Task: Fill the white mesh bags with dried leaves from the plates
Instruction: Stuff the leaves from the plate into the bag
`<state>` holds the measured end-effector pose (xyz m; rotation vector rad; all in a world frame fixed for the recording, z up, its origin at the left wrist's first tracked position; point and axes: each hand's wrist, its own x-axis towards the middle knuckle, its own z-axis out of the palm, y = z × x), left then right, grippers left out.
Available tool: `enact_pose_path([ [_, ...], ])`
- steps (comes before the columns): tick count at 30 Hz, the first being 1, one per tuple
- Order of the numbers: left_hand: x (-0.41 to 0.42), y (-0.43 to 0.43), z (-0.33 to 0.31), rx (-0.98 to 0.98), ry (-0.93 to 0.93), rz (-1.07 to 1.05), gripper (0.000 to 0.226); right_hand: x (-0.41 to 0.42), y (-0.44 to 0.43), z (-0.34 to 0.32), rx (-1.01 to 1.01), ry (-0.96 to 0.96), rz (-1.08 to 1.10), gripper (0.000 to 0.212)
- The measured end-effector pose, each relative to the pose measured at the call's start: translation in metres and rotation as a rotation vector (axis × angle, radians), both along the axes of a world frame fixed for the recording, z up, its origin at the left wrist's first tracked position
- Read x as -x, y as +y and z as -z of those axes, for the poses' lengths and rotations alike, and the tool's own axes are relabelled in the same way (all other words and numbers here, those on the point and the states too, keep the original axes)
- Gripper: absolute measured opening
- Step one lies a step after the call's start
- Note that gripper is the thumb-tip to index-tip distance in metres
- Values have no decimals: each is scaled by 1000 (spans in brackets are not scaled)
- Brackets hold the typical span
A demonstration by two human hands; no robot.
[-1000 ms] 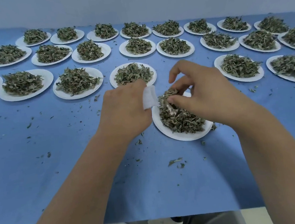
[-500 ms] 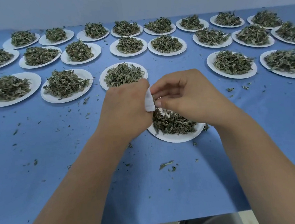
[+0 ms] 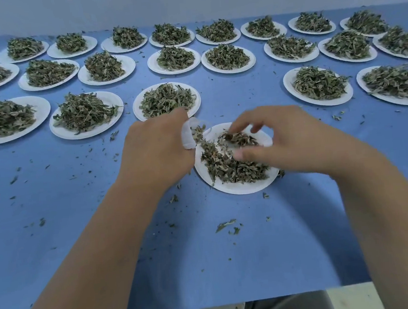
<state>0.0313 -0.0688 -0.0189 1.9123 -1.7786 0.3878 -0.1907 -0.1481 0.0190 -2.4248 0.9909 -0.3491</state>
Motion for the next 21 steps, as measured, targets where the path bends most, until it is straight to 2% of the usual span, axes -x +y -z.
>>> enact_pose_path([
  [2,0,1,1,-1,15,0,8,2,3,3,46,254,-75,42],
  [4,3,0,3,-9,15,-13,8,-5,6,8,74,278,-63,38],
  [7,5,0,5,-17,7,-12,14,-12,8,7,110,139,-13,21],
  [10,6,-1,4,-30,-2,-14,15,-11,7,-3,79,-100,70,14],
  [16,17,-5,1,-33,2,55,11,-42,17,-8,48,-363,107,13],
  [18,20,-6,1,-61,51,58,22,-51,19,-1,-36,-429,145,16],
  [21,20,-7,6,-63,141,62,18,-55,22,10,-55,-493,232,22],
])
